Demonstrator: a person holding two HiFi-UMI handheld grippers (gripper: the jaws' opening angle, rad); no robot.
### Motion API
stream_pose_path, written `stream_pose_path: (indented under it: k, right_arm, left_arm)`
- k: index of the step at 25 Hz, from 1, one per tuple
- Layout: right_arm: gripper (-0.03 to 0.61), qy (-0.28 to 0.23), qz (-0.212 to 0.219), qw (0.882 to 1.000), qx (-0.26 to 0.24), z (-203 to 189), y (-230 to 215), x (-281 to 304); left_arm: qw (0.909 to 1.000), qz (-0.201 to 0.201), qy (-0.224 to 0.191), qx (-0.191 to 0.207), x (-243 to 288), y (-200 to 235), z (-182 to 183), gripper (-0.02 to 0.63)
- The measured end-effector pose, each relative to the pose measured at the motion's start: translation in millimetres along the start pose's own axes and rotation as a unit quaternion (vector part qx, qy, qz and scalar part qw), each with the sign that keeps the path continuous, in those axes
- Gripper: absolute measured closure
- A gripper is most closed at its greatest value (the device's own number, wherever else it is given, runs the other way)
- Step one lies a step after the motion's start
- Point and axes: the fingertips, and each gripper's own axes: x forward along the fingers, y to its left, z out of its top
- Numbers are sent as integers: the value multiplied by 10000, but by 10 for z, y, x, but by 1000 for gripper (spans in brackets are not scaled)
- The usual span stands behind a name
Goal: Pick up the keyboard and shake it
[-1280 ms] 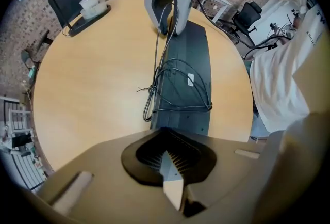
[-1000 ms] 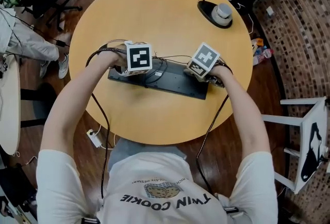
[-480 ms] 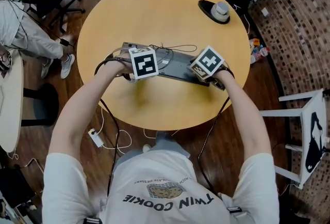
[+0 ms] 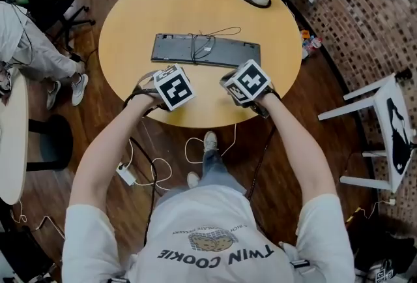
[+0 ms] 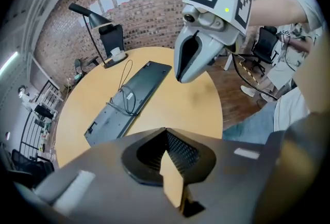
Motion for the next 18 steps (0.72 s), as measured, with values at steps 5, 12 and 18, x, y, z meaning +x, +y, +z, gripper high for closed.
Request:
stream_pose_path:
  k: [5,12,18]
  right_arm:
    - [563,-231,-89,9993,285,-161,643,-195]
    - [572,-904,-297,9936,608,-339,1367,-508]
    - [572,-1571,-412,9807,1090,-583,1916,-796]
  left_arm:
    - [9983,90,-479,-334,-254,-513,-105,606]
    - [9759,455,-1672,-1323,-617,-1164,-66,606]
    - [9450,889,-2300,-2148,-913,-1696,-115,606]
